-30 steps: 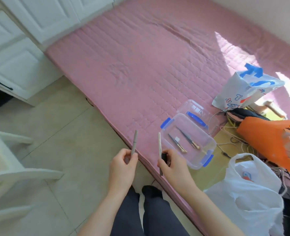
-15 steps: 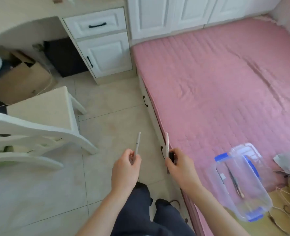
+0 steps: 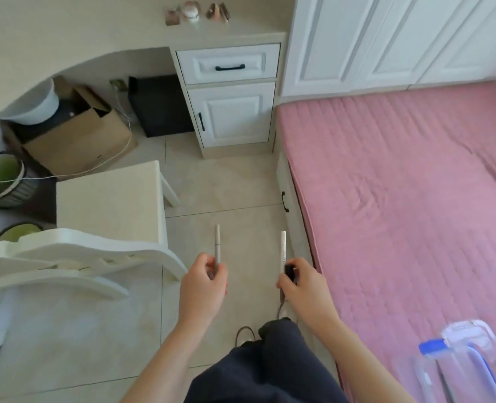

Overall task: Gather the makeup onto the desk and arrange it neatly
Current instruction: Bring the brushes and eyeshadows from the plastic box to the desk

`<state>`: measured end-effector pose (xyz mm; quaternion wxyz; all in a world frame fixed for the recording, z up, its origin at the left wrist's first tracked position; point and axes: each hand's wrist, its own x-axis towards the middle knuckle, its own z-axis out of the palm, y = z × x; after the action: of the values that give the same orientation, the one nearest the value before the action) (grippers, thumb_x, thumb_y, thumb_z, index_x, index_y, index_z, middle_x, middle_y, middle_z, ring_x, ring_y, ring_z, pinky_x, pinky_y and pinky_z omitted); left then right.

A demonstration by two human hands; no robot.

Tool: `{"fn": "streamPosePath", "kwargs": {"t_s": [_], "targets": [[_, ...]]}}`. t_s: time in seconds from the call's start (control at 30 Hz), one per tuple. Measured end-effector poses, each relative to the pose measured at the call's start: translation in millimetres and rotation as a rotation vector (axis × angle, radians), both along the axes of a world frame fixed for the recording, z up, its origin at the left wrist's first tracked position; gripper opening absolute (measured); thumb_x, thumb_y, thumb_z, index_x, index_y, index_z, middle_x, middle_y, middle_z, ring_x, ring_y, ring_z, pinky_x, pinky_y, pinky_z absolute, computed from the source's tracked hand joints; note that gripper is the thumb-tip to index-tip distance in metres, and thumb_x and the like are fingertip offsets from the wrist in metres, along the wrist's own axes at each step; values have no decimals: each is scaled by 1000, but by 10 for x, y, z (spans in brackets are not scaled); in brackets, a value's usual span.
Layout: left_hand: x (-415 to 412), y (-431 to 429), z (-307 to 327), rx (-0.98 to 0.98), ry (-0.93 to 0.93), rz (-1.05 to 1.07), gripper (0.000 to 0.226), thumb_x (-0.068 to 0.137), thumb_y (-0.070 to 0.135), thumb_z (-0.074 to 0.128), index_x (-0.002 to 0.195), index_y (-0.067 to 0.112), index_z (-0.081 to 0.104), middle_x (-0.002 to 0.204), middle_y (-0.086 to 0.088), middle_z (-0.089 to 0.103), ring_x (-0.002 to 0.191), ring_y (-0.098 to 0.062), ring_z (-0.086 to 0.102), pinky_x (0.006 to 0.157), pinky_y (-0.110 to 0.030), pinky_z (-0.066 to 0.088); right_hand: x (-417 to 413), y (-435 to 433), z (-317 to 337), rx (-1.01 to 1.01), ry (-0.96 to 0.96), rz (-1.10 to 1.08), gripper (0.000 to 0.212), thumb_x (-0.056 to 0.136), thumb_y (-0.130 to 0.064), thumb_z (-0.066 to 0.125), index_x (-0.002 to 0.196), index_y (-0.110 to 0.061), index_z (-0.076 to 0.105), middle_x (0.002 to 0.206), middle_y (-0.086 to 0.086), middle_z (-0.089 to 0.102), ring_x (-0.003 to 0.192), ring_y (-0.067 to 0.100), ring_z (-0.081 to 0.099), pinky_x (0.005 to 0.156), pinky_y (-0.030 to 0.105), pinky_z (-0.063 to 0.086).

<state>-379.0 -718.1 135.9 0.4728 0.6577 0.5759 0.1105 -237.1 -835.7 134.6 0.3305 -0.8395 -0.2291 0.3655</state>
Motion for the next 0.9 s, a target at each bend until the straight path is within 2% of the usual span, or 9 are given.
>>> {"fn": "streamPosePath", "kwargs": {"t_s": [0.1,0.2,0.43,0.6,0.67,0.77,0.9], "targets": [[187,284,-17,-40,-33,41,12,91,21,53,80,17,53,69,-8,63,56,-17,58,45,-27,41,189,310,-26,7,40,4,7,92,-16,53,98,-20,54,78,-1,66,66,14,65,59,24,55],[462,600,-26,-36,-30,55,11,90,21,56,80,18,52,71,-6,63,60,-20,61,47,-27,43,476,682,-43,11,45,12,9,92,-16,54,101,-19,54,81,-1,66,69,14,66,66,29,58],[1338,1444,25,-19,1,137,17,87,18,58,75,12,46,64,-4,64,54,-12,66,48,-33,46,1411,1637,60,29,21,58,11,89,-14,54,98,-19,56,75,-5,63,55,1,57,49,13,41],[1934,2005,113,-43,-16,204,14,85,12,57,78,5,47,61,-10,66,49,-8,64,55,-42,52,2070,2312,131,31,-4,146,10,88,-16,54,97,-20,55,74,-7,62,55,-5,56,48,11,39],[2118,2210,105,-62,-32,227,15,85,12,57,78,3,46,67,-16,63,47,-12,64,49,-37,47,2284,2574,136,39,-8,155,7,88,-15,54,94,-19,55,70,-9,59,53,-5,54,49,12,39],[2338,2514,105,-89,-53,272,16,85,12,57,76,7,45,71,-16,62,44,-17,59,40,-26,37,2515,2929,140,41,3,155,6,87,-15,55,92,-18,56,66,-10,57,52,-5,54,51,16,41],[2592,2984,134,-150,-127,309,13,90,16,58,84,10,48,73,-9,66,46,-15,53,40,-21,39,2723,3419,127,46,13,139,9,86,-15,56,93,-21,56,62,-7,59,52,2,53,48,22,41]]}}
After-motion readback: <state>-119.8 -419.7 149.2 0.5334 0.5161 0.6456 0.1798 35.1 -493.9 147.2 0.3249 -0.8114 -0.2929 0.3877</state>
